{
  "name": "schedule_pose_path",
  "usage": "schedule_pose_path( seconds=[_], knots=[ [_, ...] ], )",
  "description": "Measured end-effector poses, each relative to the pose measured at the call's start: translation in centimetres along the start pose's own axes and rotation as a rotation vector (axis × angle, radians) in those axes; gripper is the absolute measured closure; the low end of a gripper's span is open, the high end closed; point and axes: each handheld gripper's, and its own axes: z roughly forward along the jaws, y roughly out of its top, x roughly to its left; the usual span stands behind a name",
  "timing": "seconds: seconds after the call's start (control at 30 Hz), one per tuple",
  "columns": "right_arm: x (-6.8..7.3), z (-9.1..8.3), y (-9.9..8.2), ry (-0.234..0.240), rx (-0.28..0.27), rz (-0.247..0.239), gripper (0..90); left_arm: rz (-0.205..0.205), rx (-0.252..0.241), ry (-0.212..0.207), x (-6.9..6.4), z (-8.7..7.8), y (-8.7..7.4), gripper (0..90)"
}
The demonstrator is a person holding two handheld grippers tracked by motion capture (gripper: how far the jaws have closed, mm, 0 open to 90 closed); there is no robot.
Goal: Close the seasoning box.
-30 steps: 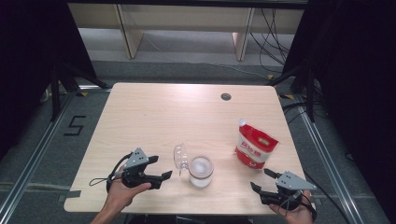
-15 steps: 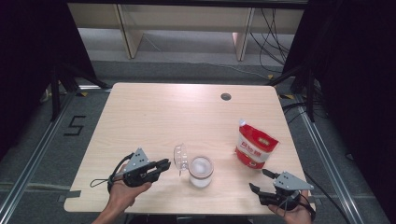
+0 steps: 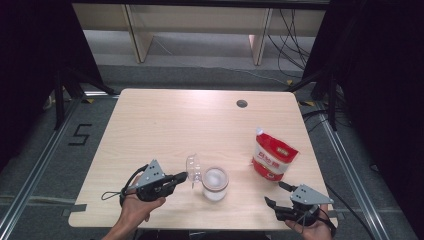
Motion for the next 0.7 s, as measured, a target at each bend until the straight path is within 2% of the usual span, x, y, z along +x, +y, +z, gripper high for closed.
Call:
schedule_pose_path(
  seconds=[0.1, 0.23, 0.27, 0.4, 0.43, 0.47, 0.53, 0.57, 0.6, 0.7],
  knots=[
    [0.02, 0.02, 0.0, 0.001, -0.002, 0.011, 29.6, 0.002, -0.004, -0.008, -0.09, 0.08, 0.04, 89.3],
    [0.0, 0.13, 0.03, 0.001, -0.003, -0.005, 29.6, -0.014, -0.004, -0.003, -0.37, 0.16, 0.14, 89.3],
    [0.0, 0.17, 0.05, 0.004, -0.004, -0.008, 29.6, 0.005, -0.003, -0.008, -0.33, 0.2, 0.22, 89.3],
    [0.07, 0.18, 0.04, 0.017, 0.007, 0.011, 29.6, 0.017, -0.007, -0.022, -0.38, 0.34, 0.3, 89.3],
    [0.06, 0.18, 0.05, 0.016, 0.007, 0.007, 29.6, -0.012, -0.008, -0.019, -0.58, 0.4, 0.24, 89.3],
    [0.02, 0.22, 0.07, 0.013, 0.003, -0.002, 29.6, 0.002, 0.004, -0.015, -0.6, 0.38, 0.3, 89.3],
    [0.07, 0.23, 0.08, 0.02, 0.007, 0.003, 29.6, 0.004, 0.004, -0.017, -0.68, 0.44, 0.31, 89.3],
    [0.0, 0.24, 0.09, 0.009, -0.002, -0.009, 29.6, 0.004, 0.004, -0.017, -0.68, 0.44, 0.31, 89.3],
    [0.0, 0.24, 0.09, 0.009, -0.002, -0.009, 29.6, -0.013, -0.002, -0.02, -0.8, 0.53, 0.26, 89.3],
    [-0.05, 0.25, 0.11, 0.008, -0.005, -0.016, 29.6, -0.004, 0.005, -0.017, -0.78, 0.45, 0.35, 89.3]
  ],
)
